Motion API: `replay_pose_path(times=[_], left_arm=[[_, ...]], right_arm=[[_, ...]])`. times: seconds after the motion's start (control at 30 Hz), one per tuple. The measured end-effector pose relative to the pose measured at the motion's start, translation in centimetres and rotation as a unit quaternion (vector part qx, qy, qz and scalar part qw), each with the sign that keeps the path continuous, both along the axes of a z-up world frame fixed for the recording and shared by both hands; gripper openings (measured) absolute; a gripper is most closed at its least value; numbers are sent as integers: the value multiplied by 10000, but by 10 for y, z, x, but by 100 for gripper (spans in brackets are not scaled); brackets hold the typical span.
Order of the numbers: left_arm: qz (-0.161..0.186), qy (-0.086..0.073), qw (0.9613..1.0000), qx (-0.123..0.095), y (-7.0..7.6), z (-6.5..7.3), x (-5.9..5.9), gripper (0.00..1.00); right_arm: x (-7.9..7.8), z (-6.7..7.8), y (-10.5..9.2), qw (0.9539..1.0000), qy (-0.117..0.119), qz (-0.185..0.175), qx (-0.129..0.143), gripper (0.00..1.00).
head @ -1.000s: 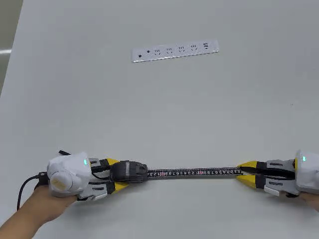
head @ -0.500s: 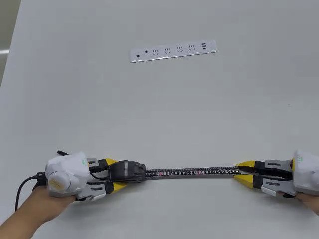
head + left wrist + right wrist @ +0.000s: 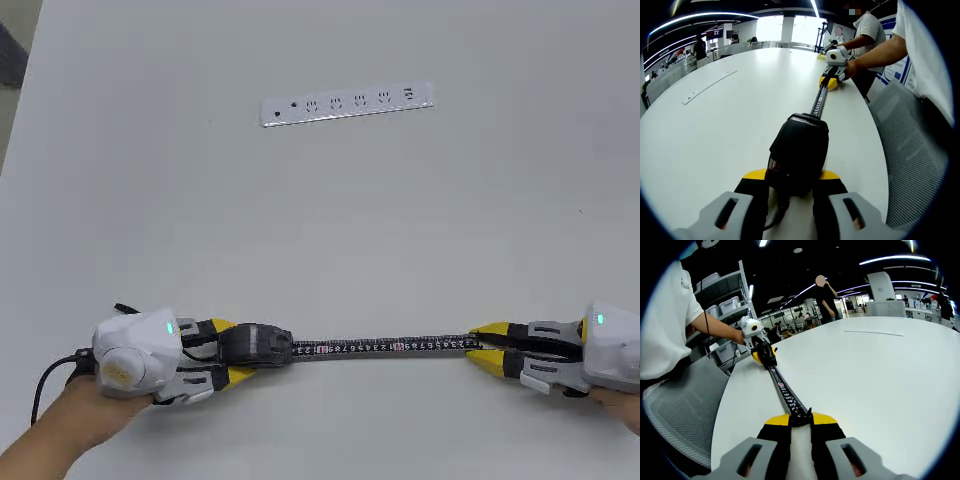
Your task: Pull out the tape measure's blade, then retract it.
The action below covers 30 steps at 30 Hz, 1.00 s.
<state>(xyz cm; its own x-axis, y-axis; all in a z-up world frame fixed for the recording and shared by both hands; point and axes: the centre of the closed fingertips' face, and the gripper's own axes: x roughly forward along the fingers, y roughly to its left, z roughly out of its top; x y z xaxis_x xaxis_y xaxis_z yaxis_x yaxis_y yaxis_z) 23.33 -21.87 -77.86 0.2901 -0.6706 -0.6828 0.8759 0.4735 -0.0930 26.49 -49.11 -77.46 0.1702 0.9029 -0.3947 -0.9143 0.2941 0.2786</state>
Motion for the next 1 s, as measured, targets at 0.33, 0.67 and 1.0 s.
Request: replay_pose_path(times=[0.33, 0.67, 1.0], left_arm=[[77, 174, 9998, 79, -2, -4, -3, 36], [156, 161, 9997, 111, 3, -3, -2, 40], [229, 144, 9996, 76, 1, -1, -3, 46]], right_arm=[[-4, 1, 1, 10000, 73, -20, 13, 18], [-5, 1, 2, 9999, 65, -94, 15, 23], [-5, 3, 4, 9998, 26, -221, 6, 29]])
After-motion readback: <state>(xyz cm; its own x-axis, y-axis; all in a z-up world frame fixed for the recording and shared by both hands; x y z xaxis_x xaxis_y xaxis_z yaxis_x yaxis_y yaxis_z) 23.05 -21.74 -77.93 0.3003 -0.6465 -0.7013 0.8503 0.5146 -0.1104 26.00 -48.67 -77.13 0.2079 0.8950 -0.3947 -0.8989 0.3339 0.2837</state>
